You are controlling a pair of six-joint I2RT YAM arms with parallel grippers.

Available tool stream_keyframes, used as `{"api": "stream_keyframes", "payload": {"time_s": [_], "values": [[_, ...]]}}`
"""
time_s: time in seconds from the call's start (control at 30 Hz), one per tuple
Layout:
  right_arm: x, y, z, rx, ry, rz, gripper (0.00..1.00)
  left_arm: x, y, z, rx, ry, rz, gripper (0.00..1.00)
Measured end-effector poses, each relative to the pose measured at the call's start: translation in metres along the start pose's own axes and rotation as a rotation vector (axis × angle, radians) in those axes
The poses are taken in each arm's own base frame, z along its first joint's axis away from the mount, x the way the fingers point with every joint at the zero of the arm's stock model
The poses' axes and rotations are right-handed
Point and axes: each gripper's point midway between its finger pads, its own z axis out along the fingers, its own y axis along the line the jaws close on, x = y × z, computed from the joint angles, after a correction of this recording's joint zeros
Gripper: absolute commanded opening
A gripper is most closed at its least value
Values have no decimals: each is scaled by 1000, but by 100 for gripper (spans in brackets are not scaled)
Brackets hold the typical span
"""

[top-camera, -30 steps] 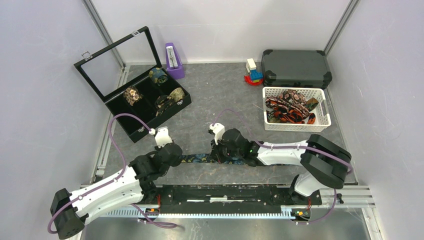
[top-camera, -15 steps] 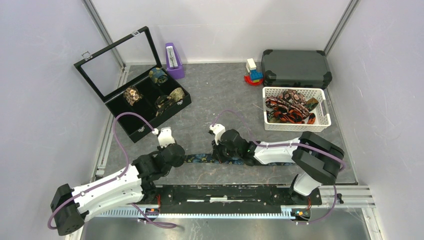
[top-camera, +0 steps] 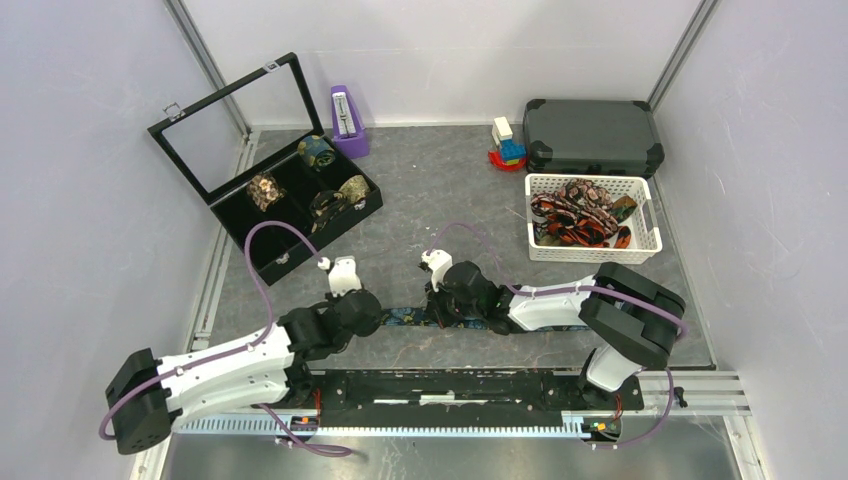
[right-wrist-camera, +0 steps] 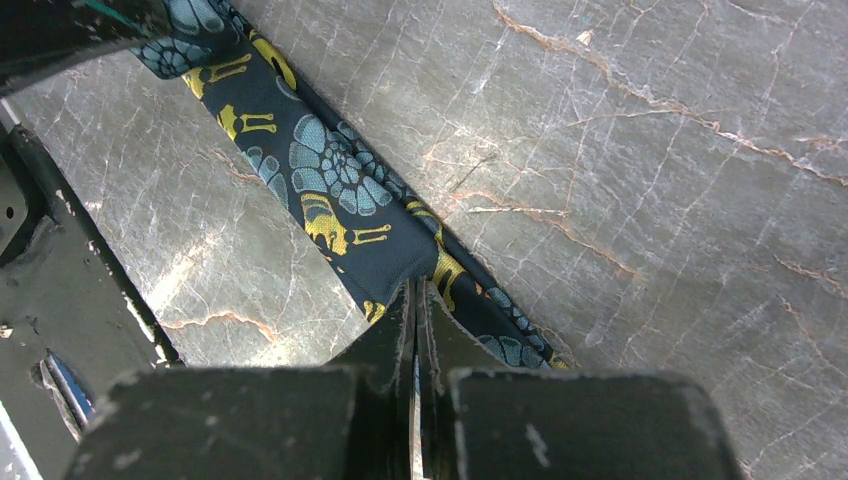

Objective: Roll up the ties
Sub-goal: Roll the tie at the center of the board.

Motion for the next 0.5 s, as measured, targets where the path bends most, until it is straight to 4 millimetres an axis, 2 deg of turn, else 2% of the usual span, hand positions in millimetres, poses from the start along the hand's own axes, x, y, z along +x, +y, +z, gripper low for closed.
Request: {"api": "stream_keyframes", "payload": {"time_s": [0.33, 0.43, 0.5], "values": [[0, 0, 0, -1, -3, 4, 0, 16, -13, 4, 12, 33, 15, 4], [0, 0, 0, -2, -3, 4, 0, 16, -15, 3, 15, 30, 4, 13], [1, 0, 0, -6, -2, 4, 0, 16, -16, 3, 17, 26, -3, 24]]}}
